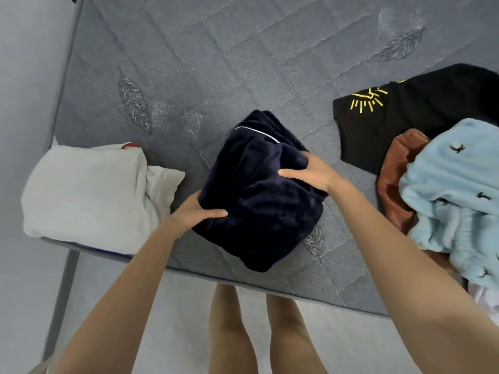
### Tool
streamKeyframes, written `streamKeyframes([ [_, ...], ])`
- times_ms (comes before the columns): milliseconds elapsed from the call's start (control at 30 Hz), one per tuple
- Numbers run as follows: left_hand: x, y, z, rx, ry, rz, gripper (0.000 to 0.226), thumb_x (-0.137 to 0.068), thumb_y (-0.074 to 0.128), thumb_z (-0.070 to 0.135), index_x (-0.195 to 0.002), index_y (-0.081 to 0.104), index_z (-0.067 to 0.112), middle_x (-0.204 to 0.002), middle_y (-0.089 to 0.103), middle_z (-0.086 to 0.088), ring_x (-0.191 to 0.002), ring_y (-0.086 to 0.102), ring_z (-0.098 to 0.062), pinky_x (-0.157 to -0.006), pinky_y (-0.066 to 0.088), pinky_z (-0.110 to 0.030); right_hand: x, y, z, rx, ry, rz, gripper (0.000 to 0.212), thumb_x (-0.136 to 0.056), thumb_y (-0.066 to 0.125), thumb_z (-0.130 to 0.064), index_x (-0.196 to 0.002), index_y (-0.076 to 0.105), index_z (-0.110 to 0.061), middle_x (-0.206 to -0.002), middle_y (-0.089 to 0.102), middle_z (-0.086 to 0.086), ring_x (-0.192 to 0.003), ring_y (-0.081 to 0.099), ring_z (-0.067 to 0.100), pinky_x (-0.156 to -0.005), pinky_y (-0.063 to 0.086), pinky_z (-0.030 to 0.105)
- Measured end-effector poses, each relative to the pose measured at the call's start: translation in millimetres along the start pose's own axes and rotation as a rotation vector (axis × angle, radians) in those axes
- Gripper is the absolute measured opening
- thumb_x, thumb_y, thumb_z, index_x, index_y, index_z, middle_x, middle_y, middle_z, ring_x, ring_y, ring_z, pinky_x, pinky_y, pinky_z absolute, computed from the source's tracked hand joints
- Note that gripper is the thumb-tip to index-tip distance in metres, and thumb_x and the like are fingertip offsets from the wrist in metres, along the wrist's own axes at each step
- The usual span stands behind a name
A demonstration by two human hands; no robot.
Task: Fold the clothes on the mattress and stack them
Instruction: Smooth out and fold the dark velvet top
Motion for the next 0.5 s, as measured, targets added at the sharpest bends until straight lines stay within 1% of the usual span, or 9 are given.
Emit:
streamKeyframes([
  [33, -2.7, -6.0, 9.4, -0.009, 0.027, 0.028, 0.059, -0.061, 0.09, 0.023, -0.108, 0.058, 0.037, -0.093, 0.066, 0.028, -0.082, 0.062, 0.015, -0.067, 0.045, -0.003, 6.3, -0.3, 5.1, -0.065, 0.0, 0.0, 0.056, -0.064, 0.084, -0.056, -0.112, 0.061, -0.041, -0.114, 0.067, -0.018, -0.112, 0.062, 0.009, -0.095, 0.049, 0.03],
  [67, -5.6, -12.1, 20.3, -0.018, 0.06, 0.061, 0.057, -0.063, 0.089, 0.017, -0.107, 0.059, 0.035, -0.094, 0.066, 0.026, -0.081, 0.062, 0.015, -0.066, 0.045, -0.002, 13.8, 0.0, 10.4, -0.132, 0.002, -0.008, 0.042, -0.066, 0.084, -0.052, -0.102, 0.066, -0.04, -0.105, 0.071, -0.018, -0.103, 0.066, 0.007, -0.091, 0.051, 0.028],
  [100, -8.7, -18.6, 33.2, -0.028, 0.094, 0.095, 0.054, -0.065, 0.088, 0.013, -0.106, 0.059, 0.033, -0.095, 0.066, 0.023, -0.08, 0.062, 0.015, -0.067, 0.045, -0.002, 21.9, 0.2, 16.9, -0.194, 0.013, -0.011, 0.036, -0.067, 0.085, -0.05, -0.098, 0.07, -0.039, -0.1, 0.074, -0.016, -0.098, 0.069, 0.007, -0.089, 0.052, 0.029],
  [167, -16.8, -29.8, 63.5, -0.049, 0.165, 0.142, 0.049, -0.066, 0.086, 0.007, -0.101, 0.061, 0.031, -0.095, 0.066, 0.02, -0.077, 0.061, 0.015, -0.07, 0.045, -0.003, 39.1, 3.1, 33.5, -0.296, 0.058, -0.024, 0.041, -0.064, 0.084, -0.054, -0.1, 0.074, -0.037, -0.102, 0.075, -0.014, -0.097, 0.07, 0.009, -0.087, 0.053, 0.032],
  [233, -27.1, -33.9, 97.2, -0.075, 0.244, 0.127, 0.048, -0.066, 0.085, 0.003, -0.101, 0.063, 0.028, -0.097, 0.067, 0.014, -0.083, 0.062, 0.008, -0.082, 0.047, -0.011, 53.3, 12.6, 48.4, -0.379, 0.08, -0.042, 0.047, -0.065, 0.083, -0.059, -0.107, 0.071, -0.041, -0.109, 0.073, -0.014, -0.102, 0.069, 0.008, -0.086, 0.052, 0.031],
  [267, -31.6, -33.3, 112.1, -0.094, 0.28, 0.104, 0.049, -0.066, 0.084, 0.001, -0.102, 0.063, 0.027, -0.099, 0.067, 0.012, -0.087, 0.063, 0.004, -0.089, 0.047, -0.017, 58.8, 18.1, 53.5, -0.423, 0.079, -0.027, 0.048, -0.065, 0.082, -0.06, -0.108, 0.07, -0.042, -0.111, 0.072, -0.015, -0.101, 0.069, 0.005, -0.083, 0.052, 0.026],
  [333, -39.5, -30.6, 130.6, -0.124, 0.323, 0.104, 0.05, -0.067, 0.084, 0.002, -0.104, 0.063, 0.028, -0.104, 0.067, 0.01, -0.093, 0.062, 0.001, -0.097, 0.047, -0.023, 64.7, 23.4, 62.2, -0.514, 0.071, 0.096, 0.051, -0.062, 0.082, -0.062, -0.106, 0.071, -0.04, -0.108, 0.073, -0.014, -0.097, 0.069, 0.002, -0.075, 0.052, 0.018],
  [433, -41.4, -32.9, 125.4, -0.11, 0.323, 0.273, 0.063, -0.072, 0.084, 0.014, -0.127, 0.054, 0.022, -0.122, 0.059, 0.004, -0.11, 0.056, -0.007, -0.103, 0.042, -0.024, 67.1, 18.8, 74.6, -0.549, 0.09, 0.353, 0.06, -0.059, 0.083, -0.062, -0.108, 0.062, -0.035, -0.107, 0.07, -0.014, -0.096, 0.067, 0.004, -0.076, 0.05, 0.019],
  [500, -32.8, -36.3, 104.1, 0.03, 0.281, 0.376, 0.082, -0.073, 0.084, 0.027, -0.141, 0.039, 0.021, -0.136, 0.049, 0.001, -0.122, 0.049, -0.01, -0.107, 0.037, -0.025, 67.6, 5.7, 81.0, -0.47, 0.119, 0.522, 0.061, -0.057, 0.084, -0.062, -0.096, 0.051, -0.03, -0.105, 0.062, -0.008, -0.094, 0.062, 0.008, -0.075, 0.047, 0.021],
])
Point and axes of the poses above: each hand's wrist, its own x-axis away from the middle knuckle, its own y-axis out of the palm, z = x × y, the point moved 9 cm from there along -x, towards the middle knuckle
